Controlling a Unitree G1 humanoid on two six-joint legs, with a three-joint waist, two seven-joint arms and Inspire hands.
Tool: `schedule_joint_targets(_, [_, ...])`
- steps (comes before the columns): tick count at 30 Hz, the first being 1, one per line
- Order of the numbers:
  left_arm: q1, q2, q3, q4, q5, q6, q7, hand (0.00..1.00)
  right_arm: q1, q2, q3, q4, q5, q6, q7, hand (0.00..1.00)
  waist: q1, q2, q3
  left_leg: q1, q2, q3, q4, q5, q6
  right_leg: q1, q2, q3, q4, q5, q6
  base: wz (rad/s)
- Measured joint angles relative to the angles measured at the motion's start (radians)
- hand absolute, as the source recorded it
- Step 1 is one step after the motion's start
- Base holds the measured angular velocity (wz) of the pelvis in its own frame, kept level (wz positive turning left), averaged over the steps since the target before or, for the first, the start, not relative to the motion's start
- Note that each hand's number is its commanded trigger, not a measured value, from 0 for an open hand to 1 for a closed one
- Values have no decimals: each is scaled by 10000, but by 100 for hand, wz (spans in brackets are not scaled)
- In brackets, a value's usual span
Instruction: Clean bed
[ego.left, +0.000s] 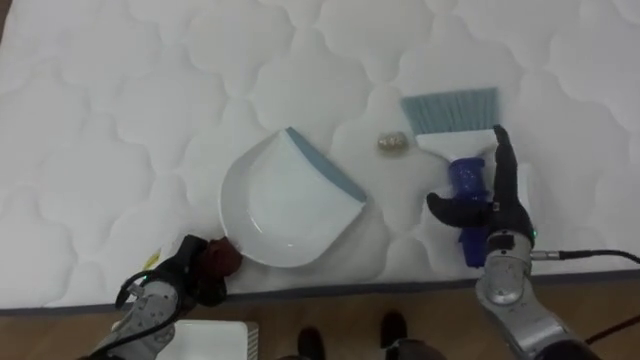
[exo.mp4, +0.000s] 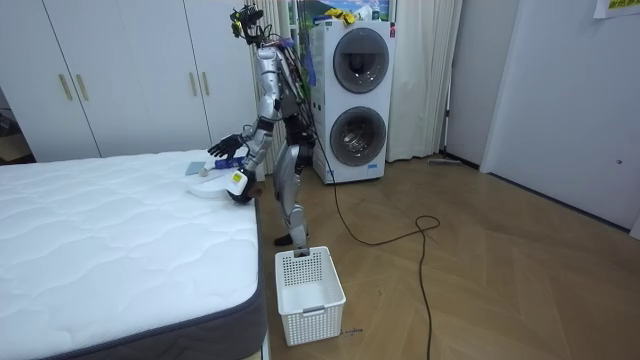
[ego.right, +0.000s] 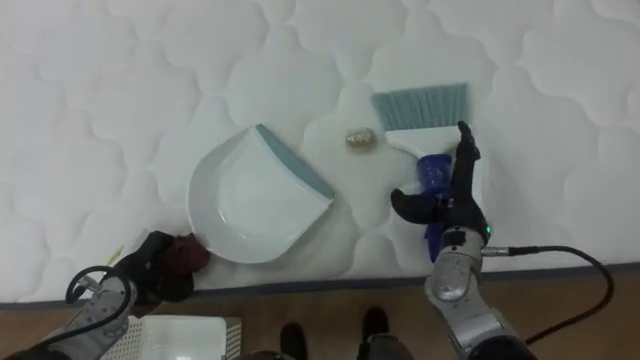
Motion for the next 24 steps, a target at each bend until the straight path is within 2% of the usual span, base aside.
schedule_joint_targets(6, [-19, 14, 1, -50, -217, 23, -61, 100, -5, 1, -5, 771, 51, 227, 318, 0, 108, 29, -16, -103, 55, -10, 140, -64, -13, -41, 59, 0, -3, 4, -6, 0])
schedule_joint_targets(24, [-4, 15, -76, -45, -340, 206, -41, 100, -235, -21, -15, 2240, 257, 218, 664, 0, 9, 127, -57, -88, 75, -136, 287, -78, -1, 111, -24, -292, 2, 18, -29, 1])
